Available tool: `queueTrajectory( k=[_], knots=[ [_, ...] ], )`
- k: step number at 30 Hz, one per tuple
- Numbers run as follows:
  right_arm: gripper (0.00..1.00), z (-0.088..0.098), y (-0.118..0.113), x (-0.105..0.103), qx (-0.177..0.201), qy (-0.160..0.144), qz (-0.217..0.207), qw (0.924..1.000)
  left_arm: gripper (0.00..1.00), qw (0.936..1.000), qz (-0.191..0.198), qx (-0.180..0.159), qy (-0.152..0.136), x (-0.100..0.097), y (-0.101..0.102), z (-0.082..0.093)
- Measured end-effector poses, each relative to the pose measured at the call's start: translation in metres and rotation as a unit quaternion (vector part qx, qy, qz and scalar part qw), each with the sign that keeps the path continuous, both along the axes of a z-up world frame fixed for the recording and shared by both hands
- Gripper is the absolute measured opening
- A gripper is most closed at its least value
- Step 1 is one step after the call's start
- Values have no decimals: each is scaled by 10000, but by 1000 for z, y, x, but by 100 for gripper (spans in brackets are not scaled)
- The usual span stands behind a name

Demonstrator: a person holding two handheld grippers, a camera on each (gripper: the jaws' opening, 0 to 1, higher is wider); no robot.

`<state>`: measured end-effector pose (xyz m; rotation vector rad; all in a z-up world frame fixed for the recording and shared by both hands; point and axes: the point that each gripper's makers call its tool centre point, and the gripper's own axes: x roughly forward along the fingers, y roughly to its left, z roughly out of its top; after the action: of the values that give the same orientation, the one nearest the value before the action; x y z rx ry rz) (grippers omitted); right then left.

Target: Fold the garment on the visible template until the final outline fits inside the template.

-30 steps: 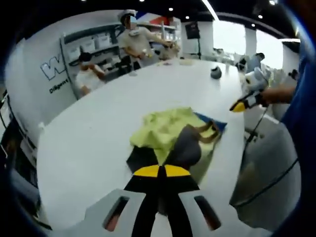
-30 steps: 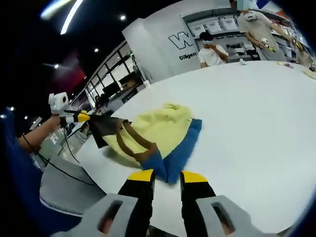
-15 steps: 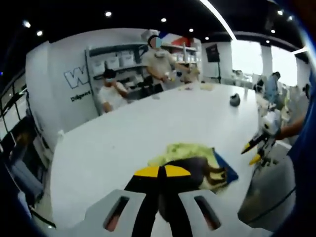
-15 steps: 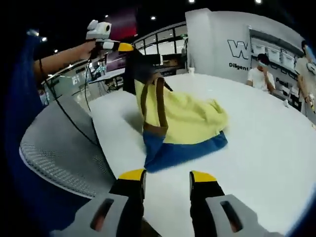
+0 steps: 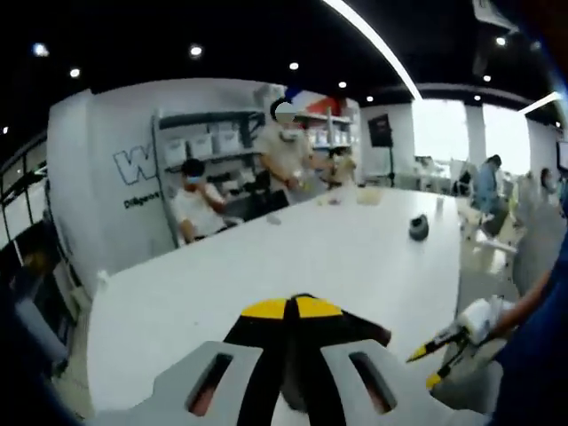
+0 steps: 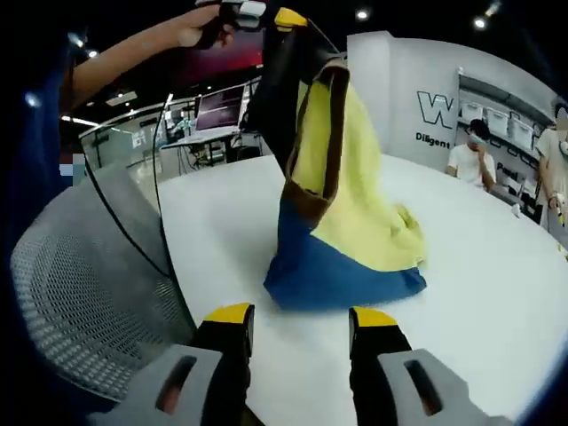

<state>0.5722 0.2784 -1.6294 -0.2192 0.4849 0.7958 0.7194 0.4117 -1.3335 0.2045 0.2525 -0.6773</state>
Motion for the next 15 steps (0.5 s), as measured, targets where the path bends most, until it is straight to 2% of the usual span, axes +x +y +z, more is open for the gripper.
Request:
queueTrajectory(
  k=[1,2,4,5,7,10,11,12,15],
  knots=[
    [42,1,1,0,26,-16,-13,10000,0,9998,-75,-95,-158,0,-13,16],
    [42,3,1,2,66,-40,-30,10000,0,9996,-82,-193,-189,0,-18,23],
    [43,5,3,2,89,-81,-35,9999,0,9993,-79,-266,-231,3,-18,33],
    [43,12,5,4,58,-274,-66,9996,0,9990,-79,-295,-321,5,-29,46],
    [45,21,9,10,116,-470,-109,9988,0,9986,-71,-291,-436,6,-40,58],
    [50,24,15,18,215,-462,-119,9986,0,9981,-70,-297,-536,8,-46,71],
    [51,24,16,21,259,-408,-185,9987,0,9977,-31,-358,-580,11,-51,83],
    [52,25,17,25,307,-398,-263,9984,0,9976,-20,-367,-592,11,-52,86],
    [54,36,26,40,445,-594,-435,9963,0,9957,79,-257,-887,14,-59,111]
  ],
)
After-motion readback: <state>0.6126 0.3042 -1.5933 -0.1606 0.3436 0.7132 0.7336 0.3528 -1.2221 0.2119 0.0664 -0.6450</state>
